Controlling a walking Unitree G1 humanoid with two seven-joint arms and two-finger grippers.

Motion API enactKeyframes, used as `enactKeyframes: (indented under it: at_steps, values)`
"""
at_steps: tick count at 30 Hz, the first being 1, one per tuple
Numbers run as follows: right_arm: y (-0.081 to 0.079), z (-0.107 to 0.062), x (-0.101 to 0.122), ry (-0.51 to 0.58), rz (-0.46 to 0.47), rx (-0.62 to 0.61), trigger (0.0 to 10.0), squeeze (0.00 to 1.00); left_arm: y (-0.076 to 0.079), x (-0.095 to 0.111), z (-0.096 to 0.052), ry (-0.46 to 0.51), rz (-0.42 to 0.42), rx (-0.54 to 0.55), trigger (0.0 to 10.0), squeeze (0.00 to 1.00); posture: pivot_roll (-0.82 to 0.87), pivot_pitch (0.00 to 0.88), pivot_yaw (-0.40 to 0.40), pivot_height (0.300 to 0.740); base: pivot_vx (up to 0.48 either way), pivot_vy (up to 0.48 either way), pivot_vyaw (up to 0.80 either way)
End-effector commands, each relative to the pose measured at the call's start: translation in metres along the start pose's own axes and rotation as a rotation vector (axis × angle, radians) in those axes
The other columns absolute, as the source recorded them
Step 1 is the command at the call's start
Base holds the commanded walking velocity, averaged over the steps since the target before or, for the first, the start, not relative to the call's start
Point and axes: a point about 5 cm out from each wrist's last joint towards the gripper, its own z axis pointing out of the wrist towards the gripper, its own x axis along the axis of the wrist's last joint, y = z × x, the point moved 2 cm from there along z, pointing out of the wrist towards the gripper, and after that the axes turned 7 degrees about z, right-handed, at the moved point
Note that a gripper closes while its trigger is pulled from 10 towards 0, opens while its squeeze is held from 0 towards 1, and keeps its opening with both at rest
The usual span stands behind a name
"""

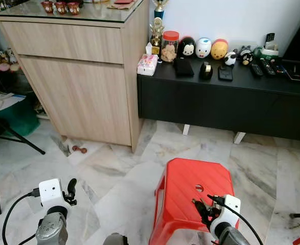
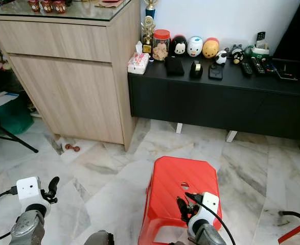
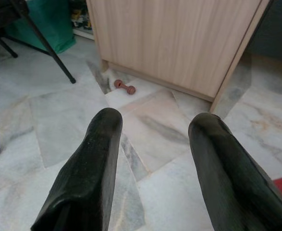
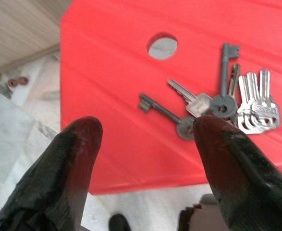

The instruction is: Hang keys on a hook

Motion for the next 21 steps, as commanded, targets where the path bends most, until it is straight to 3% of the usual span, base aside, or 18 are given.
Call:
enactKeyframes:
  at_steps: [1,5,8,11,17,21]
  values:
    - [-0.006,0.003,0.004,-0.005,0.03,0.001,10.0,0.0,0.003,-0.007,-0.004,-0.026,0.015,-0.014,10.0,0.0,0.11,0.047,-0.056,0.655,0.0,0.0,0.0]
    - [-0.019,0.009,0.016,0.024,0.034,0.009,10.0,0.0,0.004,-0.008,-0.005,-0.022,0.015,-0.012,10.0,0.0,0.12,0.053,-0.06,0.655,0.0,0.0,0.0]
    - [-0.029,0.015,0.039,0.082,0.072,0.018,10.0,0.0,0.003,-0.009,-0.007,-0.014,0.012,-0.008,10.0,0.0,0.12,0.064,-0.064,0.655,0.0,0.0,0.0]
    - [-0.033,0.016,0.041,0.077,0.04,0.02,10.0,0.0,0.003,-0.011,-0.009,-0.013,0.013,-0.009,10.0,0.0,0.12,0.075,-0.067,0.655,0.0,0.0,0.0]
    - [-0.025,0.015,0.044,0.074,0.03,-0.055,10.0,0.0,-0.001,-0.015,-0.016,-0.005,0.017,-0.004,10.0,0.0,0.13,0.115,-0.076,0.655,0.0,0.0,0.0]
    - [-0.027,0.016,0.042,0.035,0.04,-0.039,10.0,0.0,-0.004,-0.014,-0.018,0.009,0.019,0.0,10.0,0.0,0.14,0.132,-0.081,0.655,0.0,0.0,0.0]
